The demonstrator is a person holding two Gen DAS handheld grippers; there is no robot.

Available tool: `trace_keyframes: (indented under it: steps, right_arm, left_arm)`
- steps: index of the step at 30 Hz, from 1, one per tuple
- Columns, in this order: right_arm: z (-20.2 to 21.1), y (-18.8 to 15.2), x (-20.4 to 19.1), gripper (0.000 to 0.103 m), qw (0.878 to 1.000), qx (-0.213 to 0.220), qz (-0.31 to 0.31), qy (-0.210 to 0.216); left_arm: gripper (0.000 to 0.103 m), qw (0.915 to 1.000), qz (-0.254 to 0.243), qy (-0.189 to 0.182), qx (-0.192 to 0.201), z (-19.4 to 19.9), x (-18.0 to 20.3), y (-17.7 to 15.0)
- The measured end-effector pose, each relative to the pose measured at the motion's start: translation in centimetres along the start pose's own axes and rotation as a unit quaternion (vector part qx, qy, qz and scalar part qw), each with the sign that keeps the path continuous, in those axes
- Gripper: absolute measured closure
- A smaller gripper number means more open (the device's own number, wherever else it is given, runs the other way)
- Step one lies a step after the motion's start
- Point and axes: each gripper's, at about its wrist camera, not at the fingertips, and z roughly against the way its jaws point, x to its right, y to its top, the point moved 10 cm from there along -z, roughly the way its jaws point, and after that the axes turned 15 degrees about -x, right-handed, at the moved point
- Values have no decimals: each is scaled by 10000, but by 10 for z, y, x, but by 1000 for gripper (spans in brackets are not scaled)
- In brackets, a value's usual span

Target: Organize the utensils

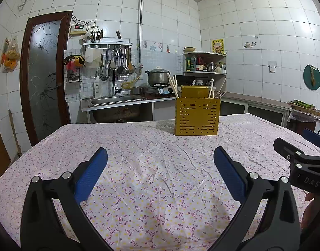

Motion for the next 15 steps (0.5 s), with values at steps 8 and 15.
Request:
trace_keyframes:
  steps: [8, 15]
  right_arm:
    - [-1, 0, 1, 4, 10000, -4, 11, -5]
    - [-1, 0, 1, 4, 10000, -8, 12, -4]
  left_arm:
    - [5, 10000, -19, -13, 7, 1, 1, 0]
    - [5, 10000, -32, -12, 16, 1, 2, 1]
